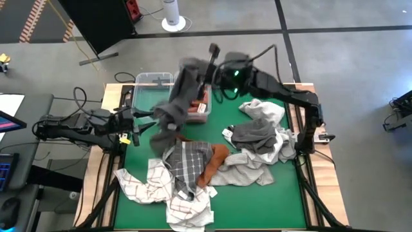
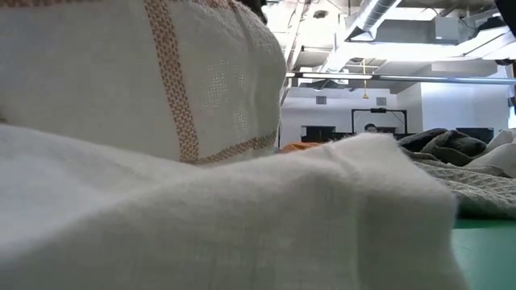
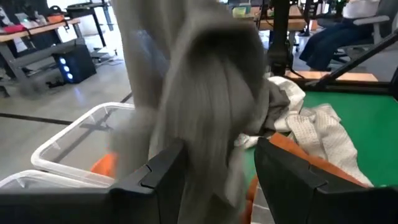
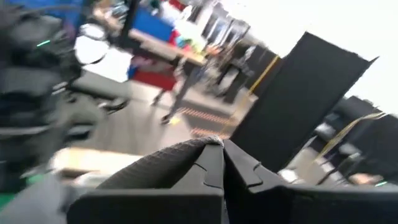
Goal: Sort towels by color in basket
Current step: Put the dark gray towel into the right transparent bin
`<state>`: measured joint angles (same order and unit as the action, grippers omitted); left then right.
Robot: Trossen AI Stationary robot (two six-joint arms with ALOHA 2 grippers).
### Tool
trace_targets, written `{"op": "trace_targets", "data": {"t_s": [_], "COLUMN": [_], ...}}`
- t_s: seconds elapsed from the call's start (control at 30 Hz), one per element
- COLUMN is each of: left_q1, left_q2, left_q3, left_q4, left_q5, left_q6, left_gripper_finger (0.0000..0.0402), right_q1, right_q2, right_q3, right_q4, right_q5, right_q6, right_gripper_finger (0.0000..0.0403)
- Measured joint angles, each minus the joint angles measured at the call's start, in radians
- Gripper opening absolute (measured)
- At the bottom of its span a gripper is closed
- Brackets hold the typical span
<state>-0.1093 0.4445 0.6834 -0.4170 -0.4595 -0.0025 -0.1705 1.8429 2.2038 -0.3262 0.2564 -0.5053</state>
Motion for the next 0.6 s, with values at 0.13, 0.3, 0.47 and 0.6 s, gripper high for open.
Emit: {"op": "trace_targets", "data": {"t_s": [0.13,0.3,0.47,0.6], "left_q1": [0.000,0.000,0.000,0.000], "left_q2": [0.010,0.018,0.020,0.024], "left_q3": [0.000,0.000,0.000,0.000], "left_q4": [-0.020,-0.017,-0.012,-0.015], "left_q5": [0.001,-0.002,-0.039,-0.040], "left_q6": [-0.020,-0.025,-0.045,-0.082], "left_gripper_finger": [0.0180,0.0180,0.0180,0.0180], "right_q1": [-0.029,-0.029,-0.035,-0.042], "right_q2": [-0.002,0.004,-0.019,-0.036], "right_q3": [0.079,0.141,0.152,0.152], "right_q4": [0.001,-0.022,0.022,0.022], "right_q5": [-0.055,-0.072,-0.074,-0.083], "right_q6": [-0.062,-0.154,-0.187,-0.210], "right_gripper_finger": [0.0017,0.0017,0.0017,0.0017]}}
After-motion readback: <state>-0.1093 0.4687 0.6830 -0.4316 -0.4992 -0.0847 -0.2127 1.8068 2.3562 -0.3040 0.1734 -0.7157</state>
